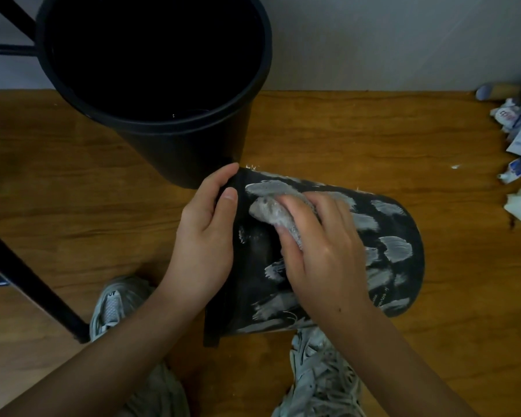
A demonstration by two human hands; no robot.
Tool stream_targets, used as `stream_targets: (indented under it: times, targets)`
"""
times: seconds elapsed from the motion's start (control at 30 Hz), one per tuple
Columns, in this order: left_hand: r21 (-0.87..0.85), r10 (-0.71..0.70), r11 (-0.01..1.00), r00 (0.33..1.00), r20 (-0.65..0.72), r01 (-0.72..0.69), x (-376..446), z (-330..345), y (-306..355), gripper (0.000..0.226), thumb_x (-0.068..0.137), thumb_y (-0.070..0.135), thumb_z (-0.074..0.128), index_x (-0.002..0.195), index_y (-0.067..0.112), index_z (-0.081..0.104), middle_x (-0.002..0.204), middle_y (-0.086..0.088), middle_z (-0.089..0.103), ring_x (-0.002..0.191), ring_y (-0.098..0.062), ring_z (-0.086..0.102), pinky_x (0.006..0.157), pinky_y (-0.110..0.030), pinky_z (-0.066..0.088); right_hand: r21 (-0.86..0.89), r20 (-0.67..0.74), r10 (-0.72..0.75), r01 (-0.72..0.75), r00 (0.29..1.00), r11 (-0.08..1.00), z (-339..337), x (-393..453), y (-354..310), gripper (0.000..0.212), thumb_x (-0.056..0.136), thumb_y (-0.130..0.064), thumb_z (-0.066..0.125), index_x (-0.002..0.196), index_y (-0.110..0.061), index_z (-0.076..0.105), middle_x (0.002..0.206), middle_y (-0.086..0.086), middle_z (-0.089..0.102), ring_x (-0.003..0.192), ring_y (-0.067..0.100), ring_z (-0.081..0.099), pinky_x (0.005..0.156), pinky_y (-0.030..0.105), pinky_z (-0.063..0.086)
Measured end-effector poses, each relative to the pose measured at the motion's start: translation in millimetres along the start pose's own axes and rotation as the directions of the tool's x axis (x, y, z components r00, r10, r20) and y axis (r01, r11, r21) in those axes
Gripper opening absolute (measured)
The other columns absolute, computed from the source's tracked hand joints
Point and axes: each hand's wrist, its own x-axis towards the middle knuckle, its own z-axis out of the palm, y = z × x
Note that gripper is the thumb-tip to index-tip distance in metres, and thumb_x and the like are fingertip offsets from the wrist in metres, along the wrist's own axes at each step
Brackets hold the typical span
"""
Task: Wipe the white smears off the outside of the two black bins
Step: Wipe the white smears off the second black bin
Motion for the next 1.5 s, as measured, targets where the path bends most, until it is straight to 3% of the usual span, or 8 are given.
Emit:
stream_targets:
  times: [0.2,0.37,0.6,0.77,0.9,1.17,1.3,1.5]
  targets:
    - [-0.021,-0.009,1.0,1.0,0.016,0.01,-2,-3,0,0.035,0.102,0.015,0.036,0.135,0.02,0.048,0.11,0.017,0.06,0.104,0.008,0.057,0.078,-0.006,0.044,0.011,0.051,-0.169,0.168,0.984,0.986,0,-15,-9,0.023,0.096,-0.014,0.059,0.115,-0.006,0.069,0.104,0.014,0.065,0.085,0.024,0.056,0.072,0.032,0.046]
    - [-0.026,-0.029,0.999,0.999,0.028,0.03,-3,-4,-2,0.035,0.103,0.017,0.035,0.135,0.025,0.047,0.117,0.012,0.06,0.107,0.002,0.058,0.083,-0.01,0.046,-0.023,0.047,-0.106,0.108,0.993,0.994,2,2,-3,0.025,0.094,-0.019,0.058,0.114,-0.009,0.069,0.105,0.012,0.064,0.085,0.026,0.055,0.068,0.037,0.046]
    - [-0.017,-0.035,0.999,0.999,0.015,0.035,0,-5,0,0.034,0.102,0.016,0.036,0.133,0.024,0.048,0.111,0.017,0.059,0.104,0.01,0.056,0.079,-0.005,0.044,-0.017,0.036,-0.239,0.24,0.97,0.971,1,-21,-5,0.022,0.099,-0.017,0.055,0.11,-0.012,0.073,0.103,0.012,0.067,0.08,0.023,0.054,0.067,0.033,0.044]
    - [-0.014,-0.049,0.999,0.998,0.025,0.05,2,-3,1,0.035,0.103,0.018,0.035,0.135,0.025,0.047,0.11,0.014,0.06,0.101,0.009,0.058,0.075,-0.005,0.045,0.001,0.033,-0.164,0.164,0.986,0.986,3,-3,-3,0.025,0.1,-0.016,0.05,0.111,-0.01,0.072,0.104,0.013,0.065,0.083,0.026,0.054,0.068,0.037,0.045]
    - [-0.028,-0.06,0.998,0.998,0.035,0.061,3,-5,0,0.036,0.103,0.019,0.035,0.136,0.025,0.047,0.114,0.011,0.06,0.104,0.002,0.059,0.081,-0.012,0.048,0.02,0.077,-0.241,0.241,0.967,0.97,6,-8,-12,0.02,0.097,-0.015,0.057,0.111,-0.011,0.072,0.106,0.012,0.065,0.083,0.024,0.053,0.07,0.036,0.045]
    - [-0.043,-0.092,0.995,0.995,0.038,0.093,3,-3,2,0.035,0.103,0.021,0.035,0.135,0.031,0.047,0.113,0.015,0.06,0.102,0.009,0.057,0.075,-0.004,0.045,0.029,0.078,-0.159,0.157,0.984,0.987,1,-4,-9,0.023,0.097,-0.012,0.053,0.11,-0.011,0.072,0.107,0.011,0.064,0.086,0.023,0.051,0.073,0.033,0.044]
    - [-0.025,-0.092,0.995,0.995,0.039,0.093,1,-6,-1,0.036,0.103,0.023,0.036,0.136,0.032,0.047,0.118,0.014,0.06,0.107,0.004,0.057,0.087,-0.014,0.048,0.048,0.108,-0.227,0.223,0.968,0.974,4,-11,-10,0.02,0.093,-0.011,0.059,0.108,-0.013,0.073,0.107,0.01,0.065,0.084,0.024,0.053,0.071,0.034,0.044]
    - [0.001,-0.078,0.997,0.997,0.014,0.078,4,-2,1,0.036,0.103,0.022,0.036,0.136,0.028,0.048,0.115,0.013,0.06,0.106,0.007,0.057,0.081,-0.008,0.047,0.01,0.075,-0.107,0.106,0.991,0.994,-8,-14,4,0.026,0.091,-0.008,0.052,0.106,-0.01,0.073,0.105,0.012,0.064,0.086,0.024,0.052,0.069,0.034,0.043]
